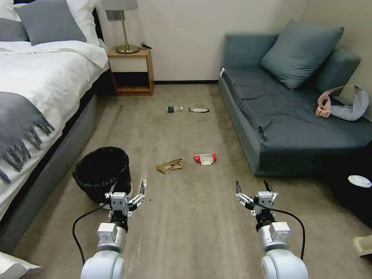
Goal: Pick up the trash bin, then pick up the garbage on the floor and place it into the trash bin.
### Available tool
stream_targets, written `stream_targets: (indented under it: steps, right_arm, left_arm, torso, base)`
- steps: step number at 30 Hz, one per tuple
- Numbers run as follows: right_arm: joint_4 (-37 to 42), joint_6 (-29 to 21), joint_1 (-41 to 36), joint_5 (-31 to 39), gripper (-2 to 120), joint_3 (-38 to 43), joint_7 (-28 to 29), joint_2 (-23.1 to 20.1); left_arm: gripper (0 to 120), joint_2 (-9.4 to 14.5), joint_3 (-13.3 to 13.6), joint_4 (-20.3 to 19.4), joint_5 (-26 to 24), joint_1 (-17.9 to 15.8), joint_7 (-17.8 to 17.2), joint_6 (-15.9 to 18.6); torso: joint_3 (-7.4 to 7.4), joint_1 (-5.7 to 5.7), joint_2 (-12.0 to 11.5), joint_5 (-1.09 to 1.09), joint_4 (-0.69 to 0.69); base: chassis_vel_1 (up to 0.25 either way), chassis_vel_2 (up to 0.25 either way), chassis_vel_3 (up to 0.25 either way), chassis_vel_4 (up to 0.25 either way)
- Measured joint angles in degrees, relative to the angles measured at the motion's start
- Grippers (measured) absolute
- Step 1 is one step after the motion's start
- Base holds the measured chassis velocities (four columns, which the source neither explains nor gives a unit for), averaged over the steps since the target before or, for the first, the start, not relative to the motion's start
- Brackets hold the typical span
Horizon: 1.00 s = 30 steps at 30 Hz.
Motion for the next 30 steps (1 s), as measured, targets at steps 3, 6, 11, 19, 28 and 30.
stream_targets:
  steps: [3, 6, 11, 19, 28, 30]
  right_arm:
    - [0.0, 0.0, 0.0, 0.0, 100, 0.0, 0.0, 0.0]
    - [0.0, 0.0, 0.0, 0.0, 100, 0.0, 0.0, 0.0]
    - [0.0, -0.6, 0.4, 0.8, 100, -0.4, 0.8, -0.2]
    - [3.2, -11.1, 7.1, 13.0, 100, -6.2, 12.4, -4.1]
    - [6.5, -21.9, 14.0, 25.6, 100, -12.2, 24.4, -8.1]
    - [7.5, -25.4, 16.3, 29.7, 100, -14.2, 28.4, -9.4]
  left_arm:
    - [100, 0.0, 0.0, 0.0, 0.0, 0.0, 0.0, 0.0]
    - [100, 0.0, 0.0, 0.0, 0.0, 0.0, 0.0, 0.0]
    - [100, 1.4, -0.5, 0.1, -2.3, -2.3, -1.7, 1.7]
    - [100, 9.6, -3.7, 0.4, -15.6, -16.1, -12.0, 12.3]
    - [100, 16.7, -4.8, 0.1, -25.1, -26.4, -18.1, 20.6]
    - [100, 18.0, -5.1, 0.9, -25.2, -26.3, -17.9, 21.7]
  torso:
    - [0.00, 0.00, 0.0, 0.00, 0.00]
    - [0.00, 0.00, 0.0, 0.00, 0.00]
    - [0.00, 0.00, 0.0, -0.01, 0.01]
    - [0.00, 0.00, 0.0, -0.01, 0.00]
    - [0.00, 0.00, 0.0, -0.01, -0.02]
    - [0.00, 0.00, 0.0, 0.01, -0.02]
  base:
    - [0.000, 0.000, 0.000, 0.000]
    - [0.000, 0.000, 0.000, 0.000]
    - [0.000, 0.000, 0.000, 0.000]
    - [0.000, 0.000, 0.000, 0.000]
    - [0.000, 0.000, 0.000, 0.000]
    - [0.000, 0.000, 0.000, 0.000]
